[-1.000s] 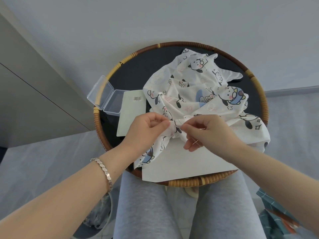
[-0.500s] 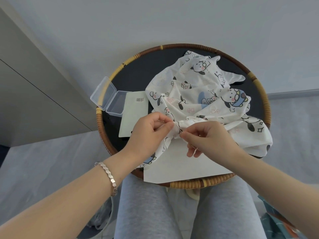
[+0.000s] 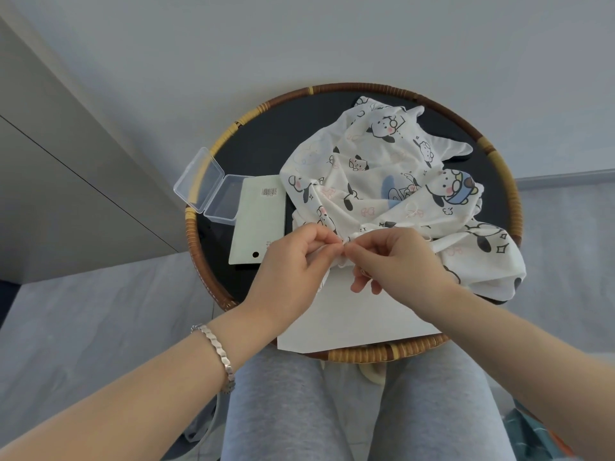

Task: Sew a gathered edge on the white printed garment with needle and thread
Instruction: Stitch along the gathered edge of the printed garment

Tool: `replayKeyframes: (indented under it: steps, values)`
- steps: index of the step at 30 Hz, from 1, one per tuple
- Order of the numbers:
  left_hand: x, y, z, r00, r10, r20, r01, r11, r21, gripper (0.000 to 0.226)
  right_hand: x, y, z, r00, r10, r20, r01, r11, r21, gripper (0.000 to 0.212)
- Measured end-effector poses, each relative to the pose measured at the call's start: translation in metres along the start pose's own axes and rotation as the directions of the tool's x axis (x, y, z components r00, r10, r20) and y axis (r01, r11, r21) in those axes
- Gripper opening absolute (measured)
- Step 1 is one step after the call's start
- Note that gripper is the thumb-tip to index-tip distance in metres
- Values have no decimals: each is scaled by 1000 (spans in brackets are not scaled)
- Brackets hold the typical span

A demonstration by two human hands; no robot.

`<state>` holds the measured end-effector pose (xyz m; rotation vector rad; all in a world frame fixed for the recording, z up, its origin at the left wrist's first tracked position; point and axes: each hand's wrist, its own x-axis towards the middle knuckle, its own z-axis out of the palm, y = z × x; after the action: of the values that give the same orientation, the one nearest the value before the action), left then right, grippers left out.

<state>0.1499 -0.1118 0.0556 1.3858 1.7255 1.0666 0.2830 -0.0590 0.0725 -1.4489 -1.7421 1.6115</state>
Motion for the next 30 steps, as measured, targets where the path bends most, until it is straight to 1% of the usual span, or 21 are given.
replayKeyframes:
  steps: [2, 4, 7, 10, 14, 16, 17, 18, 19, 20, 21, 22, 23, 25, 27, 28, 29, 30]
  values:
    - [0, -1, 0, 1000, 9, -18, -8, 1000, 9, 11, 1, 0, 1, 1000, 23, -9, -23, 997, 77, 17]
    - [2, -3, 1, 999, -16, -31, 16, 1000, 4, 3, 2, 2, 2, 999, 53, -1, -52, 987, 153, 17]
    - [5, -5, 0, 998, -58, -22, 58, 998, -9, 13, 1, 3, 0, 989, 117, 85, -138, 942, 306, 11]
    - [5, -4, -1, 999, -30, -31, 30, 1000, -1, 10, 0, 3, -2, 974, 176, 144, -221, 888, 403, 13]
    - [4, -6, -1, 998, 60, -7, -60, 996, 69, 13, 2, 2, -2, 984, 162, 79, -180, 867, 464, 11]
    - [4, -5, -2, 996, 85, 5, -85, 993, 87, 13, 6, -2, -5, 988, 141, 66, -156, 897, 414, 15]
    - [5, -5, -2, 996, 89, 5, -89, 992, 84, 13, 8, -4, -7, 989, 132, 71, -149, 928, 343, 15]
    - [5, -4, -3, 996, 88, 6, -88, 993, 72, 13, 11, -7, -10, 990, 119, 74, -133, 966, 221, 13]
    - [6, -4, -3, 997, 82, 12, -83, 995, 58, 13, 14, -9, -14, 992, 101, 78, -106, 992, 62, 10]
    - [7, -3, -3, 997, 76, 21, -77, 996, 50, 13, 16, -13, -16, 993, 76, 88, -69, 994, -81, 7]
    - [8, -2, -3, 997, 73, 30, -74, 996, 50, 12, 18, -15, -18, 994, 53, 99, -36, 985, -168, 8]
    - [9, -2, -3, 997, 71, 35, -72, 996, 54, 12, 21, -16, -19, 994, 38, 99, -19, 982, -190, 9]
    - [10, -1, -2, 997, 70, 34, -71, 996, 53, 12, 23, -17, -20, 996, 29, 83, -15, 985, -172, 9]
    - [11, 1, -2, 997, 75, 23, -76, 996, 40, 19, 26, -19, -20, 999, 16, 28, -14, 997, -79, 6]
    - [11, 1, -1, 997, 72, 14, -72, 996, 43, 24, 32, -20, -18, 999, 4, -34, 0, 992, 127, 8]
    - [12, 0, 0, 998, 64, 12, -64, 997, 46, 23, 37, -21, -19, 998, 16, -65, 3, 961, 277, 9]
    - [12, -1, 1, 999, 47, 9, -48, 998, 38, 20, 41, -23, -21, 997, 43, -69, -8, 897, 442, 10]
    - [13, -2, 1, 1000, 27, 5, -27, 999, 17, 17, 45, -25, -24, 998, 58, -37, -25, 806, 591, 11]
